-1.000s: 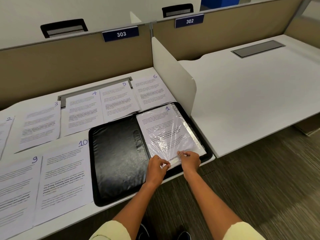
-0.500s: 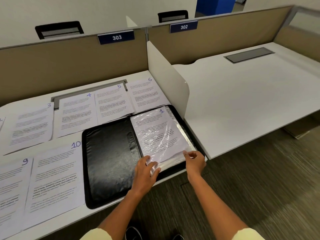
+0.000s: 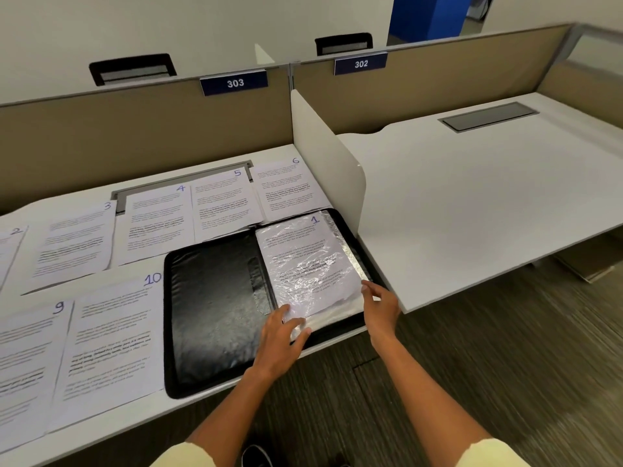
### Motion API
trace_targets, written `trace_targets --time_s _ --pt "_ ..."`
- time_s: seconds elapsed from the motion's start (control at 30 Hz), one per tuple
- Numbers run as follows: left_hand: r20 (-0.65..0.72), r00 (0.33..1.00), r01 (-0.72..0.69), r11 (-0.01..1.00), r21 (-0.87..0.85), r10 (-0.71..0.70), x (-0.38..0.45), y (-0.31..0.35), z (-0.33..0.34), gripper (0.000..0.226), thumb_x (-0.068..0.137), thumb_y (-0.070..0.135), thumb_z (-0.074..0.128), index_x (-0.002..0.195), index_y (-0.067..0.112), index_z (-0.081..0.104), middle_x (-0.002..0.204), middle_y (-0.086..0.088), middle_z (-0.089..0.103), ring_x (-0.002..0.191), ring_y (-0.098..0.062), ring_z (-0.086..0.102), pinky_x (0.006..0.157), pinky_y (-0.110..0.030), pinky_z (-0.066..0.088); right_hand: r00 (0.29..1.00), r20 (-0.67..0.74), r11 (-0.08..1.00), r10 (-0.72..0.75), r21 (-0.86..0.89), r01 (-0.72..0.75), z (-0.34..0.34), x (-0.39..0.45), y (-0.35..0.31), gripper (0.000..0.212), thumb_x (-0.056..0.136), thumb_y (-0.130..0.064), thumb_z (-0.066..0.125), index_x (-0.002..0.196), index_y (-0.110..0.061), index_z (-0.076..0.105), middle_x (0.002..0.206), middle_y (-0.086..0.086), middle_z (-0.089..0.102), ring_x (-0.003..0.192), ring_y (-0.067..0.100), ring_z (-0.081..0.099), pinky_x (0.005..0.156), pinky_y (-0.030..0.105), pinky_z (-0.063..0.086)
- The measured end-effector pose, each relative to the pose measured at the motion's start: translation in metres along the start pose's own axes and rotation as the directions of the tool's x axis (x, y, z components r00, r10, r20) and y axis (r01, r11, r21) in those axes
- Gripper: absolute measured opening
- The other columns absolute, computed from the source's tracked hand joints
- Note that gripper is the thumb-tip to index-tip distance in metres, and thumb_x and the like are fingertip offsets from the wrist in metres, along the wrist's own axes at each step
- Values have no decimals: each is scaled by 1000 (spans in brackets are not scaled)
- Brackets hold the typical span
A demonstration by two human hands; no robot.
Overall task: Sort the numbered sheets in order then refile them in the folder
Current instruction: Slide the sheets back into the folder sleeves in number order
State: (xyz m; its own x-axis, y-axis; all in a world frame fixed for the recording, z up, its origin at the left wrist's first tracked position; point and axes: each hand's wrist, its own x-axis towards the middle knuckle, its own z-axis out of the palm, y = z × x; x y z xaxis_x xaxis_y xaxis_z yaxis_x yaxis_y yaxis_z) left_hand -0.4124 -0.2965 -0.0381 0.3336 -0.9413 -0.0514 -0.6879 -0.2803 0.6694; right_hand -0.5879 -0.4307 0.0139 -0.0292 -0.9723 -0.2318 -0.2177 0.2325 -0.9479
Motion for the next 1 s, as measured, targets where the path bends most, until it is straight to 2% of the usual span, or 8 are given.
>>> trace_targets --time_s 0.17,0.27,0.43,0.53,0.63,0.7,0.83,1.0 --pt "40 995 90 996 -14 -90 7 14 -7 33 96 51 50 117 32 67 152 -3 34 143 -22 21 117 -45 19 998 42 999 44 -12 -43 0 5 -5 11 99 -30 58 96 -27 68 91 -17 62 101 16 58 91 31 44" --pt "91 989 115 993 22 -116 8 21 -9 34 96 52 48 119 34 66 154 -3 30 144 -21 16 117 -44 16 991 28 991 134 -33 -133 1 10 -10 24 96 -44 59 111 -25 60 98 -7 59 100 18 53 86 33 44" --pt "71 987 144 990 -3 -143 -1 23 -4 31 96 49 52 118 32 67 154 -3 33 144 -21 20 118 -42 19 982 -24 979 188 -72 -189 1 17 -4 34 91 -16 68 124 -14 60 113 5 64 100 21 56 83 32 45" --pt "-35 985 163 975 -153 -170 -4 22 -5 23 96 39 58 109 25 71 143 -5 48 135 -19 38 113 -38 31 994 -22 994 107 -2 -107 6 13 -9 24 89 -14 71 112 -20 64 101 1 67 99 21 63 84 32 47" --pt "-143 962 182 935 -305 -234 0 28 -13 20 94 32 62 99 15 71 113 -3 65 104 -16 59 94 -39 49 1000 18 996 17 82 -19 14 -2 -21 21 88 -15 73 107 -22 66 98 -2 70 92 14 65 79 27 48" --pt "-178 941 195 892 -408 -287 5 35 -24 22 94 36 61 97 17 72 102 -1 70 90 -14 63 85 -38 53 996 64 986 -61 159 50 21 -12 -31 21 87 -14 74 106 -21 68 96 -2 72 89 8 67 80 26 53" --pt "-184 924 190 819 -542 -336 17 47 -51 31 97 40 54 97 16 73 91 3 71 88 -12 65 83 -32 51 960 158 960 -232 199 199 43 -34 -54 23 85 -16 77 104 -22 67 94 -8 72 93 4 67 87 27 52" --pt "-187 904 147 690 -708 -384 26 48 -89 45 98 48 48 96 11 74 91 -6 74 86 -20 69 72 -29 54 871 306 921 -385 198 337 81 -69 -67 23 85 -16 78 103 -22 66 99 -7 71 97 7 67 87 23 55"
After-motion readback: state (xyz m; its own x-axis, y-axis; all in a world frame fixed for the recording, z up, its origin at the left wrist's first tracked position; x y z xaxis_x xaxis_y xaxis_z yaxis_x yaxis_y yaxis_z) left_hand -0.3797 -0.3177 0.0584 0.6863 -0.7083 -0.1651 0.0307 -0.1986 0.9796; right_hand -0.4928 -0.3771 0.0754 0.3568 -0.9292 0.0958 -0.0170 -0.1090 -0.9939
